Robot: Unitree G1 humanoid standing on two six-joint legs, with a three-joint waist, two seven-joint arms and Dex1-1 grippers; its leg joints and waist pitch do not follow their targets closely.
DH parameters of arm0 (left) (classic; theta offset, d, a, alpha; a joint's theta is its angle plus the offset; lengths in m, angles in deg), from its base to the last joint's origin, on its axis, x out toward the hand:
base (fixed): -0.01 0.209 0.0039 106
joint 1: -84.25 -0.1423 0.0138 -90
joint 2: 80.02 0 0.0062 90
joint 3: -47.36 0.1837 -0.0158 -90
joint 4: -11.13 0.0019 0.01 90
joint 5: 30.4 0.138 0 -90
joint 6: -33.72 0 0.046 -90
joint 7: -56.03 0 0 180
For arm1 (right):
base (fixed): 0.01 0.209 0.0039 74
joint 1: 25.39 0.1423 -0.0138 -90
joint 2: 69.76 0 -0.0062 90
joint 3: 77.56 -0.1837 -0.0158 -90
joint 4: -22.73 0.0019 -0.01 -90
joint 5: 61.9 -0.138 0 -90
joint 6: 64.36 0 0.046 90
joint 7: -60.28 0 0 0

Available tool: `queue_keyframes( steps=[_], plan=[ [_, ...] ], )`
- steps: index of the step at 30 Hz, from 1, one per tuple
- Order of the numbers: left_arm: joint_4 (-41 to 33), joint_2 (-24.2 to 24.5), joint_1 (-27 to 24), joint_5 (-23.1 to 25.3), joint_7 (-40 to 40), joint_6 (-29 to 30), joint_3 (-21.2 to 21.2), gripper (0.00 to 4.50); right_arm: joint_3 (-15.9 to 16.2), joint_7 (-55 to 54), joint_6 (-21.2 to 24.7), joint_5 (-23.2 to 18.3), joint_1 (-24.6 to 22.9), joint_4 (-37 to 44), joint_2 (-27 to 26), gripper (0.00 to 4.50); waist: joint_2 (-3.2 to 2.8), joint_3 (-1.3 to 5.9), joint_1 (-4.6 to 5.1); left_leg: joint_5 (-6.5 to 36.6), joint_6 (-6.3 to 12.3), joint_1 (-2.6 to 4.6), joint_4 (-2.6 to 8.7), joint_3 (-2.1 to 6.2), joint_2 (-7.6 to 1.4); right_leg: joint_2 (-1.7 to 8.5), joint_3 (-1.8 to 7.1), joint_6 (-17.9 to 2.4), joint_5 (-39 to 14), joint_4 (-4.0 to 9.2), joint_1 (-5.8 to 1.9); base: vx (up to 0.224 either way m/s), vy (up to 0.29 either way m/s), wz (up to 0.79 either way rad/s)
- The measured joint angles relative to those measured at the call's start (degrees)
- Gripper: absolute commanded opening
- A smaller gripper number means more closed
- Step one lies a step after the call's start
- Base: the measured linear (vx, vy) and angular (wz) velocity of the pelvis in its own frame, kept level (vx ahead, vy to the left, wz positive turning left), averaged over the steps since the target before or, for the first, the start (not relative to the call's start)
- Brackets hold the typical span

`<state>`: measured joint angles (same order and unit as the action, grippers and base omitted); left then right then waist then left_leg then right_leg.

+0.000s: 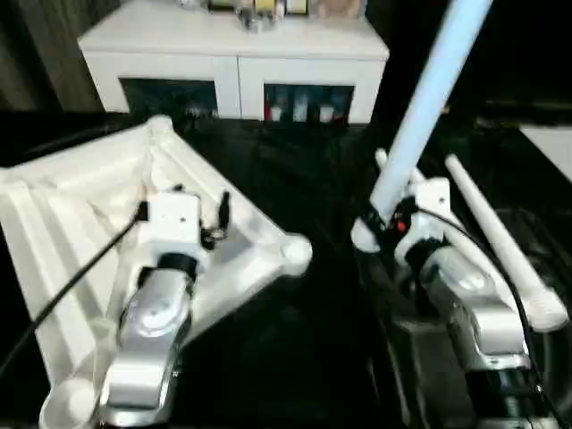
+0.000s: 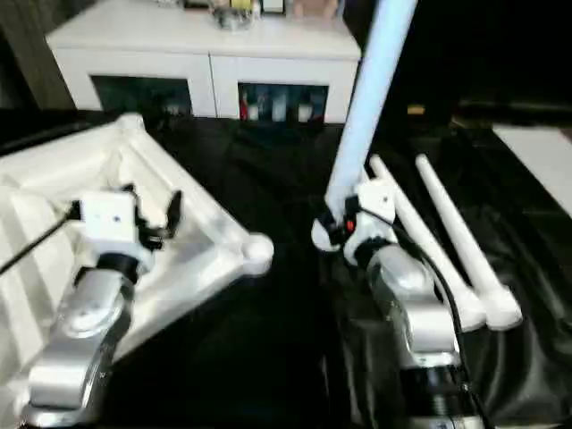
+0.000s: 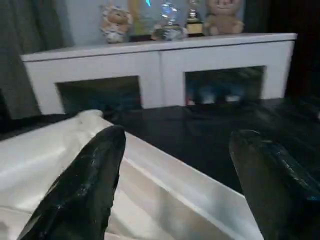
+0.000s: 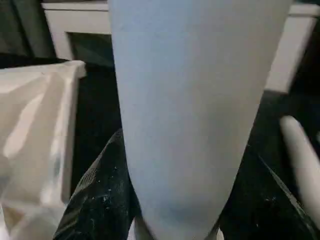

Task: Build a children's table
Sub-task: Move to table

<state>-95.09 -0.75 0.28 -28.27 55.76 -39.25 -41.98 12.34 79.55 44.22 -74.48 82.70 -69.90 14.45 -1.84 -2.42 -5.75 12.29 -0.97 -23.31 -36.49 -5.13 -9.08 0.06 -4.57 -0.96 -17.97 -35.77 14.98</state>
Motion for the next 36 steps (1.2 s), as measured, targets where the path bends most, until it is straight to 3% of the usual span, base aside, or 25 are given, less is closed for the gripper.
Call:
queue_keyframes(
  steps=[1, 2, 3, 4, 5, 6, 7, 8, 9, 11, 14, 16, 18, 22, 25, 27, 30, 36],
  plan=[
    [0.0, 0.3, -0.8, 0.0, 0.0, 0.0, -0.6, 3.72, 0.5, 0.1, 0.0, 0.0, 0.0, -0.2, -0.8, 1.87, -0.46, -0.23, 0.05, -1.1, -0.7, 0.64, -0.47, 0.34, -0.71, -0.11, -0.5, 0.1, -0.7, -0.38, -0.58, 0.131, 0.083, -0.07],
    [0.1, 0.6, -1.2, -0.2, 0.0, 0.0, -1.5, 3.72, 2.0, 0.3, 0.0, 0.0, 0.2, -0.1, -1.7, 1.87, 0.11, -0.19, 0.51, -0.6, -0.88, 0.94, -0.43, 0.33, -0.19, 0.72, -0.59, -1.5, -1.7, -2.23, -0.04, 0.128, 0.051, -0.11],
    [0.1, 1.0, -1.3, -0.8, 0.3, 0.0, -2.7, 3.72, 3.3, 1.1, 0.0, 0.0, 0.5, 0.0, -1.8, 1.87, 0.84, -0.03, 0.86, -0.2, -0.54, 1.21, -0.46, 0.24, 0.37, 1.42, -0.22, -2.0, -2.1, -4.82, 1.35, 0.128, 0.051, -0.11],
    [0.0, 1.1, -1.4, -1.5, 1.2, 0.0, -2.8, 3.72, 3.3, 1.3, 0.0, 0.0, 0.6, 0.0, -1.5, 1.87, 0.98, 0.08, 0.92, -0.1, -0.19, 1.39, -0.52, 0.25, 0.51, 1.51, 0.41, -1.5, -1.9, -6.01, 2.49, 0.135, 0.017, 0.0],
    [-0.5, 2.0, -1.6, -2.4, 3.0, 0.0, -2.5, 3.72, 3.3, 1.6, 0.0, 0.0, 0.9, 0.1, -1.0, 1.87, 1.22, 0.22, 1.02, 0.1, -0.01, 1.35, -0.61, 0.11, 0.8, 1.92, 0.99, -0.4, -1.2, -6.28, 4.09, 0.096, -0.007, -0.02],
    [-1.2, 3.2, -1.9, -3.5, 5.9, 0.0, -1.6, 3.72, 3.2, 2.2, 0.0, -0.1, 1.3, 0.1, -0.1, 1.87, 2.09, 0.46, 0.97, 0.2, 0.15, 1.12, -0.98, -0.44, 1.58, 3.24, 2.02, 1.6, 0.7, -4.96, 6.21, 0.096, -0.007, -0.02],
    [-1.7, 3.7, -2.0, -4.6, 8.0, 0.0, -1.0, 3.9, 2.9, 2.6, 0.0, -0.2, 1.4, 0.2, 0.4, 1.87, 2.63, 0.6, 0.87, 0.5, 0.16, 0.65, -1.75, -0.63, 2.2, 4.05, 3.17, 3.3, 2.4, -4.26, 7.28, 0.065, -0.052, -0.02],
    [-3.0, 4.5, -2.8, -8.4, 12.3, 0.3, -0.7, 4.01, 2.5, 3.6, 0.2, -0.8, 1.3, 0.3, 0.9, 1.87, 2.83, 0.68, 0.6, 0.7, 0.25, 0.15, -1.93, -0.81, 2.28, 4.2, 3.75, 3.3, 2.4, -4.98, 7.94, 0.038, -0.076, -0.03],
    [-4.9, 5.8, -3.5, -12.4, 17.4, 1.1, 0.9, 4.08, 1.9, 4.8, 0.8, -1.3, 1.3, 0.3, 1.9, 1.87, 3.13, 0.5, 0.37, 0.3, -0.26, -0.16, -1.18, -0.9, 2.26, 4.1, 3.76, 3.0, 2.5, -5.11, 8.39, 0.038, -0.076, -0.03],
    [-6.7, 9.6, -3.7, -15.6, 23.6, 3.5, 3.7, 4.2, 1.8, 6.2, 1.3, -1.4, 1.3, 0.3, 2.8, 1.87, 3.2, 0.45, 0.07, -0.3, -1.32, 0.12, -0.2, -0.89, 1.88, 3.67, 3.6, 2.6, 2.9, -4.47, 8.47, -0.002, -0.077, -0.02],
    [-7.6, 15.6, -3.7, -16.2, 30.0, 7.9, 5.5, 4.45, 3.0, 8.6, 1.2, -1.4, 1.3, 0.7, 3.3, 1.87, 2.77, 0.31, 0.07, -0.7, -2.51, 0.43, 0.34, -0.99, 0.83, 3.0, 3.05, 1.7, 3.7, -2.91, 7.89, -0.026, -0.025, 0.0],
    [-6.6, 16.8, -3.4, -15.5, 31.4, 10.4, 6.4, 4.45, 3.3, 10.0, 1.2, -1.4, 1.3, 1.2, 4.2, 1.87, 2.17, -0.07, 0.28, -0.7, -2.61, 0.67, 0.33, -1.83, 0.19, 3.06, 2.85, 1.5, 4.1, -2.38, 7.36, -0.068, 0.004, 0.04],
    [-5.1, 17.6, -2.6, -14.5, 31.9, 12.5, 7.0, 4.45, 4.2, 11.4, 1.2, -1.4, 1.4, 1.4, 4.9, 1.87, 1.75, -0.42, 0.34, -0.7, -2.6, 1.29, 0.39, -2.4, -0.01, 3.3, 2.77, 1.4, 4.3, -2.16, 6.76, -0.081, 0.022, 0.06],
    [-3.0, 21.9, -0.9, -13.7, 33.2, 17.3, 8.1, 4.45, 6.8, 15.9, 2.4, -1.4, 1.6, 2.6, 8.6, 1.87, 1.37, -0.61, 0.43, -0.7, -2.6, 1.4, 0.61, -2.73, -0.04, 3.4, 2.88, 1.7, 4.1, -1.89, 6.7, -0.049, 0.012, 0.0],
    [-2.6, 22.3, -0.9, -13.7, 33.0, 20.3, 8.8, 4.09, 7.3, 18.4, 3.9, -1.4, 1.6, 3.2, 10.4, 1.87, 1.36, -0.61, 0.51, -0.8, -2.62, 1.33, 0.73, -2.99, -0.22, 3.39, 2.85, 1.7, 5.2, -1.31, 6.7, 0.0, 0.0, 0.0],
    [-2.6, 22.0, -0.6, -13.7, 32.4, 22.2, 8.8, 4.06, 7.4, 19.3, 3.9, -1.4, 1.1, 4.1, 10.8, 1.87, 1.36, -0.61, 0.56, -0.8, -2.64, 1.32, 0.73, -3.08, -0.27, 3.39, 2.84, 1.7, 5.4, -1.3, 6.78, 0.0, 0.0, 0.0],
    [-3.0, 21.9, -0.2, -14.1, 32.8, 24.8, 9.0, 3.66, 7.5, 19.3, 3.9, -1.3, 0.4, 4.5, 11.0, 1.87, 1.35, -0.61, 0.56, -0.8, -2.64, 1.33, 0.76, -3.18, -0.41, 3.38, 2.75, 1.7, 5.4, -1.3, 6.86, 0.0, 0.0, 0.0],
    [-4.2, 24.1, -1.3, -14.7, 33.9, 28.6, 12.1, 3.32, 7.5, 18.2, 3.8, -0.7, -0.1, 4.5, 10.7, 1.87, 1.29, -0.59, 0.53, -0.9, -2.74, 1.29, 0.77, -3.22, -0.72, 3.31, 2.41, 1.4, 5.6, -1.29, 6.93, 0.0, 0.0, 0.0]
  ],
)
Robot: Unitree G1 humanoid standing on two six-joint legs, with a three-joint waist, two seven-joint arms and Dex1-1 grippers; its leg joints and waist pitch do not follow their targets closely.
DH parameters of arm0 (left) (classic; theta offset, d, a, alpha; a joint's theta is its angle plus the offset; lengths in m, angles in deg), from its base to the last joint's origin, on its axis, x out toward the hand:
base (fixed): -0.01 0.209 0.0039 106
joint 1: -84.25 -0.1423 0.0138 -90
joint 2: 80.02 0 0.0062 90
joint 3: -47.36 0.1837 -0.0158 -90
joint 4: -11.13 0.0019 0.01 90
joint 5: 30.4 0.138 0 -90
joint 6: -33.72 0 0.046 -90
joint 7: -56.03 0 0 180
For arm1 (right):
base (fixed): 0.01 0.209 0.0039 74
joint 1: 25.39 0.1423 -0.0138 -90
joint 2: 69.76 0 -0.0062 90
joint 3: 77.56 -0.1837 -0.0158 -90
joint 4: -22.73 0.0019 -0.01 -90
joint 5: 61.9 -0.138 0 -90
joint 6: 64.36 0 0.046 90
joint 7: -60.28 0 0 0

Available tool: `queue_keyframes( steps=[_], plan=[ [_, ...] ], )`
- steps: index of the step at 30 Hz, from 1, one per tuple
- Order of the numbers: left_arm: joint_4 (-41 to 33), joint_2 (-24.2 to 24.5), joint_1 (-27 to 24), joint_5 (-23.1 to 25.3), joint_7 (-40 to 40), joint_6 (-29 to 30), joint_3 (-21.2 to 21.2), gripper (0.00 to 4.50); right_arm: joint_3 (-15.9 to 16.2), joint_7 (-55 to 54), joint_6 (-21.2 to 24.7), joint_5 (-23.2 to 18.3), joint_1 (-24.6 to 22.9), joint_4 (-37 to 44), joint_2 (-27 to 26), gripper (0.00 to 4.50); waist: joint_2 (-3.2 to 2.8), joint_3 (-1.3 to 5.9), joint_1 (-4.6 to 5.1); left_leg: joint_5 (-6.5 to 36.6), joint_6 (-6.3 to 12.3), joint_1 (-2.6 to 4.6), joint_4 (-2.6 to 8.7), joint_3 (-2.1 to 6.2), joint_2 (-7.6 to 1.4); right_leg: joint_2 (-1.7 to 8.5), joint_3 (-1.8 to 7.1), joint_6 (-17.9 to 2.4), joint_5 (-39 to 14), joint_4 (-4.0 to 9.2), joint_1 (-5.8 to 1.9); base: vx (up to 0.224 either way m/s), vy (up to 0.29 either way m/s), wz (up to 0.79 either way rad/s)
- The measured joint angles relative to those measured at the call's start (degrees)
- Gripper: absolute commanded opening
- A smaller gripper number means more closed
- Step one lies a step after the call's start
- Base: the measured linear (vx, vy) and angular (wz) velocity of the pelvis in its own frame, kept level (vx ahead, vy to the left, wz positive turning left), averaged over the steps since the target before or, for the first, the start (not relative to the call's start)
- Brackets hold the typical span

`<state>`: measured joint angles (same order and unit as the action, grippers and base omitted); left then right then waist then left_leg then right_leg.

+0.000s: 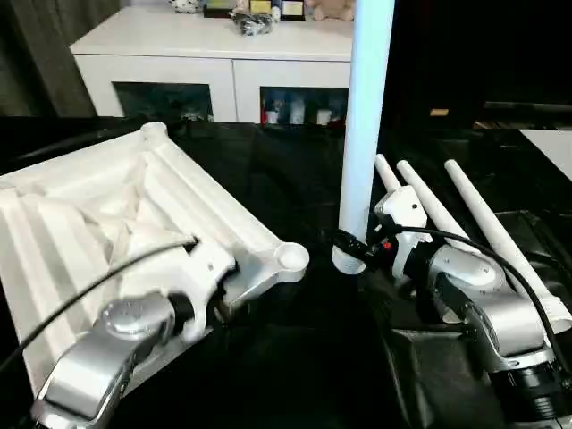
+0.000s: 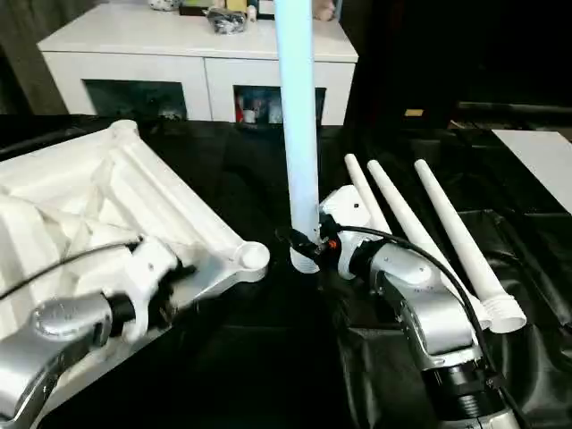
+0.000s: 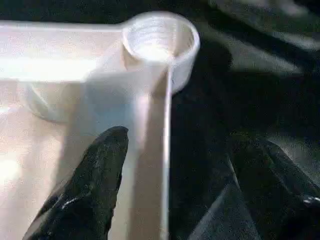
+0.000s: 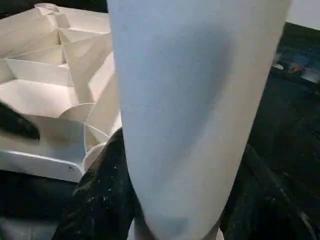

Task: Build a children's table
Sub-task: Move to table, then insert table leg to table base

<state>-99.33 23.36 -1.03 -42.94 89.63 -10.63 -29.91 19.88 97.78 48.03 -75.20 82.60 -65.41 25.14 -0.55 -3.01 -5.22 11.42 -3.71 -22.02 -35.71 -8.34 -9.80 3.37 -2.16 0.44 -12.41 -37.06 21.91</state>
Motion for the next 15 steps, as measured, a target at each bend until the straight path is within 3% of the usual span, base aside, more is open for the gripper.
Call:
queue_keyframes(
  steps=[15],
  plan=[
    [0.4, 1.2, 1.3, 0.9, -1.2, 6.2, -0.1, 2.11, 0.0, -1.2, 0.0, 0.2, 0.0, 0.0, -2.1, 1.87, -0.25, -0.07, -0.28, 0.0, -0.02, -0.02, 0.07, -0.12, -0.06, -0.04, 0.02, 0.0, -0.3, 0.1, 0.03, 0.0, 0.0, 0.0]
  ],
)
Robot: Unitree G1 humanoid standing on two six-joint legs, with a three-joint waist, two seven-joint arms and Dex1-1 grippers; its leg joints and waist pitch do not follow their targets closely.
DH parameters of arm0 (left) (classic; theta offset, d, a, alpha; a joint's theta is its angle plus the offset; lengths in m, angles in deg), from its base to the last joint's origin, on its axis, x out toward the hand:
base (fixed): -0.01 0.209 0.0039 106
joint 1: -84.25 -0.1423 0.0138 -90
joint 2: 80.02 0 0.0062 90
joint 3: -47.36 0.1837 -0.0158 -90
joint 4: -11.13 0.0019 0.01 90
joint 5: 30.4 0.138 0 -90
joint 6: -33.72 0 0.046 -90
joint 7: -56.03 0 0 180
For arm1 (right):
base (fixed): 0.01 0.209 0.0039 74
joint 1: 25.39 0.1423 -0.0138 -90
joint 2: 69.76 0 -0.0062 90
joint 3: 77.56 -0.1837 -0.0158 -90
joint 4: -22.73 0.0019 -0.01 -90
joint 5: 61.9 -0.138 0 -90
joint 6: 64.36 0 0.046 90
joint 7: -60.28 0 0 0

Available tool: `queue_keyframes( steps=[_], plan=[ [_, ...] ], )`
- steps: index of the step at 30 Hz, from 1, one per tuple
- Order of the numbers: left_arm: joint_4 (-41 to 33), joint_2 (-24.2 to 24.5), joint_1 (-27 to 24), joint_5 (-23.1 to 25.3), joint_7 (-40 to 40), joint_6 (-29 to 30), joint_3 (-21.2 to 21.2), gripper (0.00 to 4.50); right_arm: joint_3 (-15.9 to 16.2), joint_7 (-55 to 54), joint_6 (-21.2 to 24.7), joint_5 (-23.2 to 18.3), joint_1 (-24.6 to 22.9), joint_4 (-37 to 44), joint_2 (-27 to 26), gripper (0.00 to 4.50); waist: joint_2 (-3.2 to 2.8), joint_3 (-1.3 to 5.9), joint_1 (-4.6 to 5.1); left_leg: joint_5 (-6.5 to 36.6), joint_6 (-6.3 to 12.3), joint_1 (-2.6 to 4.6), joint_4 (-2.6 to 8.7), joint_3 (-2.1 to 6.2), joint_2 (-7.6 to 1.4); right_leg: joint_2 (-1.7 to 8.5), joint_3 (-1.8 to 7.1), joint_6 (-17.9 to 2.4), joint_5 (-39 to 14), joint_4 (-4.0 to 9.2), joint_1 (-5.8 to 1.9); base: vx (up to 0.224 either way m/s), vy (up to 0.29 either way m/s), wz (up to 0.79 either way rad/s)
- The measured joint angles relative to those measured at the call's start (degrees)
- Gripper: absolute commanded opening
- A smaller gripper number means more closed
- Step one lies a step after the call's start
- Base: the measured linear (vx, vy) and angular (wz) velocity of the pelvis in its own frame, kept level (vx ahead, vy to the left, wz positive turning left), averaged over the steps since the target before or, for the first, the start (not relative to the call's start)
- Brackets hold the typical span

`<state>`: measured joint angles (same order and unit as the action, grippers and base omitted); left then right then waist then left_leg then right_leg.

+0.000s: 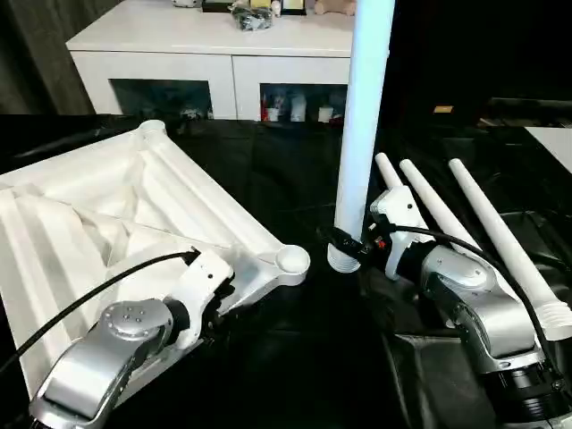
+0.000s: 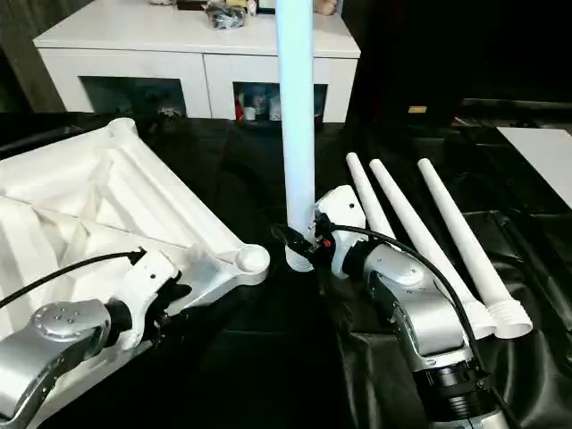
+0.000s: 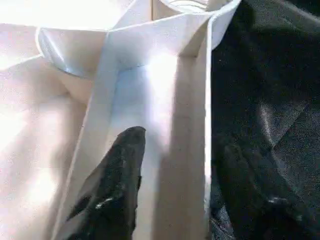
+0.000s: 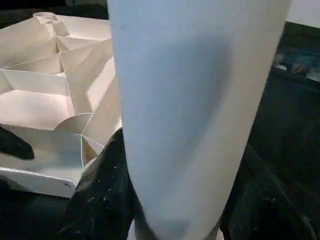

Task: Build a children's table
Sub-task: Insert table leg to table base

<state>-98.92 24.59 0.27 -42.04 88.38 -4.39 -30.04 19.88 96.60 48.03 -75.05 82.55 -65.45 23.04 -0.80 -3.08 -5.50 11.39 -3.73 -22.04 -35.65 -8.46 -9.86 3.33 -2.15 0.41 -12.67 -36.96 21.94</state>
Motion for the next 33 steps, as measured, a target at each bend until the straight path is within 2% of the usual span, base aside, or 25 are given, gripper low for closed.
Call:
queue_keyframes(
  steps=[11, 13, 16, 18, 21, 23, 26, 33],
  plan=[
    [-1.5, 0.2, -0.9, -1.1, -0.2, 2.6, -0.5, 1.27, -0.1, 0.4, 1.8, -1.4, 0.0, 0.0, -1.2, 1.87, 0.01, 0.0, 0.04, 0.0, 0.0, 0.02, 0.02, 0.0, -0.01, 0.0, 0.0, 0.0, 0.0, -0.01, 0.0, 0.0, 0.0, 0.0],
    [-1.5, 0.2, -0.9, -1.1, -0.1, 2.5, -0.5, 0.99, -0.2, 0.4, 2.0, -2.1, 0.0, 0.0, -1.9, 1.87, 0.01, 0.0, 0.04, 0.0, 0.0, 0.02, 0.02, 0.0, -0.01, 0.0, 0.0, 0.0, 0.0, -0.01, 0.0, 0.0, 0.0, 0.0],
    [-1.5, 0.1, -1.0, -1.2, 0.0, 2.1, -0.4, 0.91, -0.2, 0.4, 2.0, -2.3, 0.0, 0.0, -2.3, 1.87, 0.01, 0.0, -0.03, 0.0, 0.0, 0.01, 0.03, -0.01, -0.01, 0.0, 0.01, 0.0, 0.0, 0.01, 0.0, 0.0, 0.0, 0.0],
    [-1.5, 0.1, -1.0, -1.2, -0.1, 2.0, -0.4, 0.56, -0.2, 0.4, 2.0, -2.3, 0.0, 0.0, -2.3, 1.87, -0.01, -0.01, -0.03, 0.0, 0.0, 0.02, 0.03, -0.02, -0.01, 0.0, 0.01, 0.1, 0.0, 0.01, 0.01, 0.0, 0.0, 0.0],
    [-1.2, 0.2, -0.9, -1.1, 0.4, 1.5, 0.2, 0.41, -0.2, 0.3, 2.0, -2.3, 0.0, 0.0, -2.3, 1.87, -0.09, -0.01, -0.02, 0.0, 0.0, 0.02, 0.04, -0.02, -0.01, 0.0, 0.01, 0.1, 0.0, 0.01, 0.0, 0.0, 0.0, 0.0],
    [-0.7, 0.3, -0.7, -1.0, 0.7, 0.9, 0.5, 0.11, -0.2, 0.3, 2.0, -2.3, 0.0, 0.0, -2.3, 1.87, -0.22, 0.06, -0.02, 0.0, 0.0, 0.03, 0.04, -0.02, -0.01, 0.0, 0.01, 0.1, 0.0, 0.01, 0.0, 0.0, 0.0, 0.0],
    [1.1, 0.8, 0.5, 0.0, 1.5, -1.2, 2.3, 0.04, -0.3, 0.1, 2.1, -2.5, 0.0, 0.0, -2.4, 1.87, -0.44, 0.18, -0.14, 0.0, 0.0, 0.04, 0.05, -0.03, -0.01, 0.02, 0.02, 0.1, 0.0, 0.01, -0.01, 0.0, 0.0, 0.0],
    [6.7, 2.4, 1.9, 2.7, 6.0, -11.1, 4.8, 0.01, -1.8, -0.1, 2.3, -3.6, 0.2, 0.0, -2.6, 1.87, -1.0, 0.48, -0.44, 0.0, 0.0, 0.13, 0.46, -0.2, 0.0, 0.08, 0.03, 0.4, -0.2, 0.01, 0.03, 0.0, 0.0, 0.0]
  ],
)
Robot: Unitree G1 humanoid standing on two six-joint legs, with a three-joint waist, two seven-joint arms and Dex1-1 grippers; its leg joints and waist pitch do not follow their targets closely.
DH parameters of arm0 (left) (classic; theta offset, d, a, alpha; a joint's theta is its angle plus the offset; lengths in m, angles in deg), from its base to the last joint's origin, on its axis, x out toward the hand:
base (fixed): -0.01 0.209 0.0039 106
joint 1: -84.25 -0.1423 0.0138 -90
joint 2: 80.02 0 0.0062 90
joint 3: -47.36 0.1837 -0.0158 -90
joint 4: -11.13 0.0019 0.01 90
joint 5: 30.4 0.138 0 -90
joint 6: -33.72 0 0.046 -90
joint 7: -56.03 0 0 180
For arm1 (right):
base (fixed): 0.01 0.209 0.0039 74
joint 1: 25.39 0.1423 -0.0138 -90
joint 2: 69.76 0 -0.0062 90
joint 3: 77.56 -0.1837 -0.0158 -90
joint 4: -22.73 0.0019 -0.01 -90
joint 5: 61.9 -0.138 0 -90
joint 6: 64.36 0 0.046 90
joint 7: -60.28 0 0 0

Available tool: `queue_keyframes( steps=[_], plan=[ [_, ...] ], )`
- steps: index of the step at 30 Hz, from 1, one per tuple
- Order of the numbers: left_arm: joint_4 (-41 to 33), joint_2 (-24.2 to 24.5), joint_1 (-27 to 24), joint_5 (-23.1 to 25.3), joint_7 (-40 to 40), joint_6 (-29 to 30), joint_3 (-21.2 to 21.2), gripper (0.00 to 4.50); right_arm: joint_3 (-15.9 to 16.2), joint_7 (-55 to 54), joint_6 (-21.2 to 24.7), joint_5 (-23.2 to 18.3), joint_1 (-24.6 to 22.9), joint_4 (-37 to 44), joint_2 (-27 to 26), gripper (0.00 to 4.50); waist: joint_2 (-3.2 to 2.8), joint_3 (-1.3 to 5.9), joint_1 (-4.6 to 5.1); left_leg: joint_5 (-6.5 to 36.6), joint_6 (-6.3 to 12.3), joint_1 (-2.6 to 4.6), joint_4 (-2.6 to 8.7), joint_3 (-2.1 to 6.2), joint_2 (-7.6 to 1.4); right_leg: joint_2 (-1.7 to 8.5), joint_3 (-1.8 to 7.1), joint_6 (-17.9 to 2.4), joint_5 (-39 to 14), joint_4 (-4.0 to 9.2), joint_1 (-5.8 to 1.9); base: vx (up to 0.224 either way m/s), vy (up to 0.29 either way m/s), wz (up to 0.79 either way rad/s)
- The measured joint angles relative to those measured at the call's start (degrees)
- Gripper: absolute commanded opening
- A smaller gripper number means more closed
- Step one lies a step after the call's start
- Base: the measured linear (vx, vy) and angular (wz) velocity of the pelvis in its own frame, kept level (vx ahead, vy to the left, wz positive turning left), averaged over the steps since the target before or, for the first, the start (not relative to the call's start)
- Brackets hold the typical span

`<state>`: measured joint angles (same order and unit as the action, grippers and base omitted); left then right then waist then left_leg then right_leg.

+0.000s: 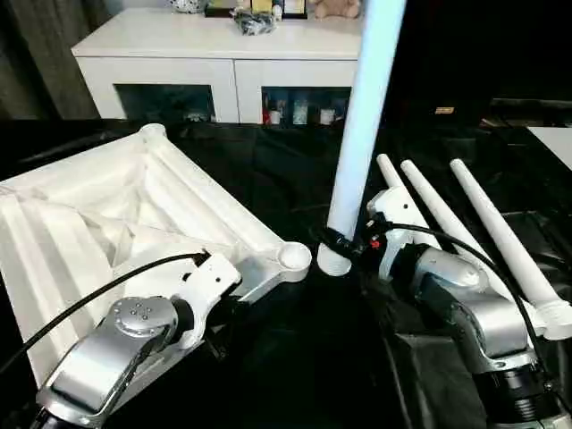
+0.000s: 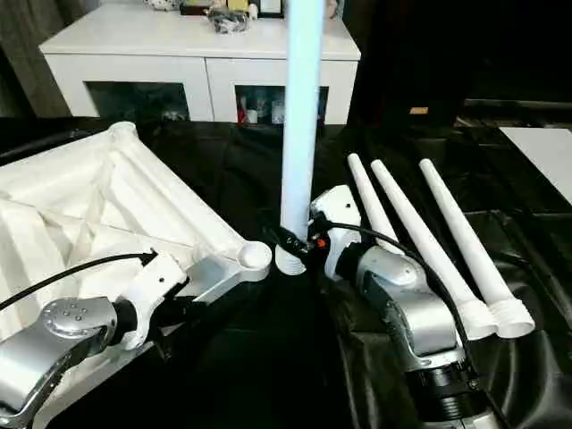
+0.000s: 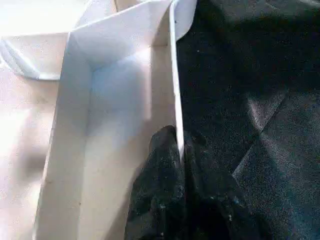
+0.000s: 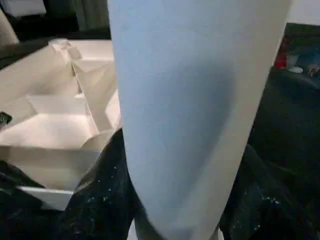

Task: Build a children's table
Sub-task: Insert table leg to table base

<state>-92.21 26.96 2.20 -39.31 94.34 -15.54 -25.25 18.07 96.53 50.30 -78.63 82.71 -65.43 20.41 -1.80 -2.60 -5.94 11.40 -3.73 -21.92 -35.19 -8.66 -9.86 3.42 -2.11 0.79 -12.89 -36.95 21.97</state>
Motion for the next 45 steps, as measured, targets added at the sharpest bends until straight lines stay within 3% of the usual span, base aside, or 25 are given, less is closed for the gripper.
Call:
queue_keyframes(
  steps=[6, 12, 20, 23, 27, 32, 45],
  plan=[
    [4.5, 1.3, 1.3, 1.0, 3.6, -7.9, 0.9, 0.01, -0.8, 0.2, 0.0, -1.3, 1.4, -0.1, -0.4, 1.87, 0.0, 0.0, -1.1, -0.2, -0.3, -0.06, 1.08, -0.32, -0.07, 0.04, -0.04, -0.2, 0.1, -0.01, 0.42, 0.0, 0.0, 0.0],
    [3.3, 1.9, 0.3, 1.3, 7.2, -10.2, 1.6, 0.01, -0.7, 0.6, 0.2, -1.7, 1.6, -0.1, -1.0, 1.87, -0.18, 0.11, -2.11, -1.8, -0.17, -0.23, 1.59, -0.56, -0.17, 0.01, -0.01, -0.3, 0.1, 0.0, 0.75, 0.0, 0.0, 0.0],
    [3.3, 1.8, -0.7, 2.1, 7.8, -13.6, 1.6, 0.01, -0.6, 0.6, 0.6, -1.9, 0.0, 0.3, -1.0, 1.87, -0.18, 0.11, -2.23, -1.8, -0.17, -0.23, 1.65, -0.82, -0.18, 0.06, 0.12, -0.2, 0.1, 0.0, 0.87, 0.0, 0.0, 0.0],
    [4.1, 1.0, -0.8, 2.4, 7.5, -14.5, 1.2, 0.55, -0.6, 0.6, 1.1, -1.9, -0.1, 0.3, -1.0, 1.87, -0.22, 0.13, -2.26, -1.8, -0.17, -0.21, 1.66, -0.82, -0.19, 0.06, 0.11, -0.2, 0.1, -0.01, 0.87, 0.0, 0.0, 0.0],
    [4.6, -1.8, -0.1, 0.8, 7.0, -15.0, 0.2, 0.95, -0.4, 0.5, 1.4, -1.9, -0.1, 0.5, -1.4, 1.87, 0.43, 0.11, -2.1, -1.8, -0.17, -0.24, 1.5, -0.83, -0.29, 0.04, 0.06, -0.2, 0.1, 0.0, 0.83, 0.0, 0.0, 0.0],
    [5.2, -2.4, 1.7, 2.0, 5.7, -15.3, 0.4, 1.31, 0.0, 0.3, 1.6, -1.9, -0.5, 2.3, -1.7, 1.87, 0.49, 0.11, -1.98, -1.8, -0.17, -0.25, 1.44, -0.91, -0.28, 0.04, 0.14, -0.2, 0.2, 0.02, 0.84, 0.0, 0.0, 0.0],
    [6.8, -3.8, 2.1, 3.2, 3.7, -12.4, 0.6, 1.31, 0.4, -0.2, 2.2, -1.9, -0.6, 2.6, -2.0, 1.87, 0.49, 0.12, -1.58, -1.8, -0.17, -0.13, 1.48, -0.93, -0.33, 0.02, 0.1, -0.2, 0.1, 0.0, 0.83, 0.0, 0.0, 0.0]
  ],
)
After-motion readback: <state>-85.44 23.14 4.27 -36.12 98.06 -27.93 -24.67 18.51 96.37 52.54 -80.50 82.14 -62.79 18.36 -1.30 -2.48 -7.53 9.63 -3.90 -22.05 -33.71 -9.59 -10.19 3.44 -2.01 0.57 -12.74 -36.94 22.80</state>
